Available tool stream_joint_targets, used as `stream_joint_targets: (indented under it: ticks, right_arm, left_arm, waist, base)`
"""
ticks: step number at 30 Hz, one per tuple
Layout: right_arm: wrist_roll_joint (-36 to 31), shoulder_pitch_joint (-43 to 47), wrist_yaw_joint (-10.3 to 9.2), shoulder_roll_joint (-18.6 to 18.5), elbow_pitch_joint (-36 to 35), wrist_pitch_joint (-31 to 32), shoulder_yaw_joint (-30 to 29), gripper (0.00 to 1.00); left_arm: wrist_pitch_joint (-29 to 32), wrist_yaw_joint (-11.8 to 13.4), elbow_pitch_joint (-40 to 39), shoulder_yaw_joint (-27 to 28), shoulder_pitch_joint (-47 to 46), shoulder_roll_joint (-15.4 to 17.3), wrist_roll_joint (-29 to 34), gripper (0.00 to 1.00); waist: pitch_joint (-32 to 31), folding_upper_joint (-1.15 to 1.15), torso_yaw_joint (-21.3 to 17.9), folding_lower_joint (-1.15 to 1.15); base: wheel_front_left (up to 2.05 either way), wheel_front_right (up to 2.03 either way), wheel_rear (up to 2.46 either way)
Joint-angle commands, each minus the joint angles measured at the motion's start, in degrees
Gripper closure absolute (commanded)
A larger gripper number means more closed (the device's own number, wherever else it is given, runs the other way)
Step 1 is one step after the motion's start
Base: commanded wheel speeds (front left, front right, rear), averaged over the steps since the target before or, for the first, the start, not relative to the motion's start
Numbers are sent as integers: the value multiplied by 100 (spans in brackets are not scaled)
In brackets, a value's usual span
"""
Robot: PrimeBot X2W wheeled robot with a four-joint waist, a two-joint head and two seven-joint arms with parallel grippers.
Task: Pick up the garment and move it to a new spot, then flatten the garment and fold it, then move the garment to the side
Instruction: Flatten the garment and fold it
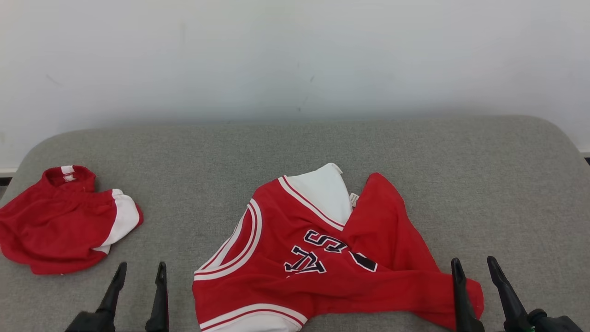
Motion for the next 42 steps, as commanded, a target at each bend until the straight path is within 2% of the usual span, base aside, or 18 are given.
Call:
stream_joint_targets:
  ticks: [1, 11, 21, 22, 34, 42]
  right_arm:
    - [23, -32, -15, -36, 2, -2, 1, 0]
    - [-16, -524, -15, -12, 46, -2, 90, 0]
    - [46, -1041, -15, 152, 96, -3, 102, 0]
    - [54, -1102, -15, 170, 116, -3, 111, 0]
    - [171, -1435, -15, 215, 213, -2, 192, 0]
    - [213, -1490, -15, 215, 226, -3, 189, 0]
  left_arm:
    - [-5, -6, 9, -8, -124, 53, 5, 0]
    - [271, -188, 415, -546, -2049, 829, -285, 0]
    - [1086, -184, 1160, -1533, -3827, 1743, -1455, 0]
    - [1258, -184, 1359, -1803, -4054, 1898, -1594, 0]
    - [2023, -186, 2524, -3657, -4754, 2551, -2637, 0]
    - [2257, -186, 2985, -4370, -4859, 2658, -3231, 0]
  waist:
    - [38, 0, -28, 0]
    - [703, 0, -615, 0]
    - [1453, 0, -1314, 0]
    - [1554, 0, -1409, 0]
    - [1978, 0, -1795, 0]
    - [2031, 0, -1853, 0]
  base:
    - [0, 0, 0]
    - [0, 0, 0]
    - [0, 0, 0]
    - [0, 0, 0]
    - [0, 0, 0]
    - [0, 0, 0]
